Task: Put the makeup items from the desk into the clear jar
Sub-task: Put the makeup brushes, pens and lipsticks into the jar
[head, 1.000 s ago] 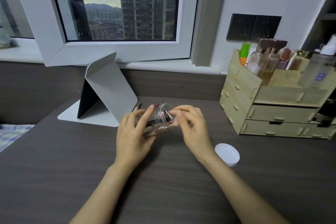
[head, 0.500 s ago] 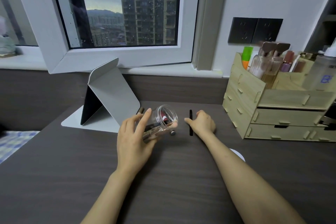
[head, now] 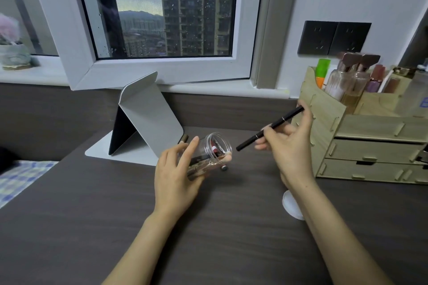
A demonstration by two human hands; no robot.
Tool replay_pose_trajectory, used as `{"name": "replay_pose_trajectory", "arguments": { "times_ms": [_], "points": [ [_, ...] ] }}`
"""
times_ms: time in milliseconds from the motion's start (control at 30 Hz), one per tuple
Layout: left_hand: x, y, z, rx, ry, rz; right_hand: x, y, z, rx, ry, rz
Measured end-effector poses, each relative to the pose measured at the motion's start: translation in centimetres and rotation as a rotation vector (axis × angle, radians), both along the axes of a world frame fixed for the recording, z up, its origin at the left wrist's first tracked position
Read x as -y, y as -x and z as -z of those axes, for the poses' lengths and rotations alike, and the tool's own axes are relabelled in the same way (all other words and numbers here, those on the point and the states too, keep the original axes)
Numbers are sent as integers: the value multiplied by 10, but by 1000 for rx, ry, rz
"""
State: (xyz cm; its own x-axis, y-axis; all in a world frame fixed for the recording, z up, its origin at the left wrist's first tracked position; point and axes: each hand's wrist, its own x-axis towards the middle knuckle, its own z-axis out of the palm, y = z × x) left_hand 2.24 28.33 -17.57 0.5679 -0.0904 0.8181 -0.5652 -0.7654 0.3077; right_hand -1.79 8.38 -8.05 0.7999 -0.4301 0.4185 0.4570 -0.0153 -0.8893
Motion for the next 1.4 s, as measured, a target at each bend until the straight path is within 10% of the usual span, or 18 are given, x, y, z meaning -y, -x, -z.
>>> {"name": "replay_pose_trajectory", "arguments": {
  "times_ms": [467,633,900,1133,1267,1400],
  "points": [
    [2,4,-1,-13,48,31,-39,-3,39,38,735,46],
    [0,1,-2,-5,114,0,-28,-32,44,-114,168,63],
    [-9,-2,-3,1,214,-109,-34,-115,77,-572,1000,189],
    [-11,-9,-1,-12,252,-151,-41,-146,76,-708,1321,213],
    [-12,-10,-1,-16,272,-171,-26,-147,76,-802,1238,198],
    [-12,-9,0,-21,258,-171,-13,-126,59,-654,542,71]
  ]
}}
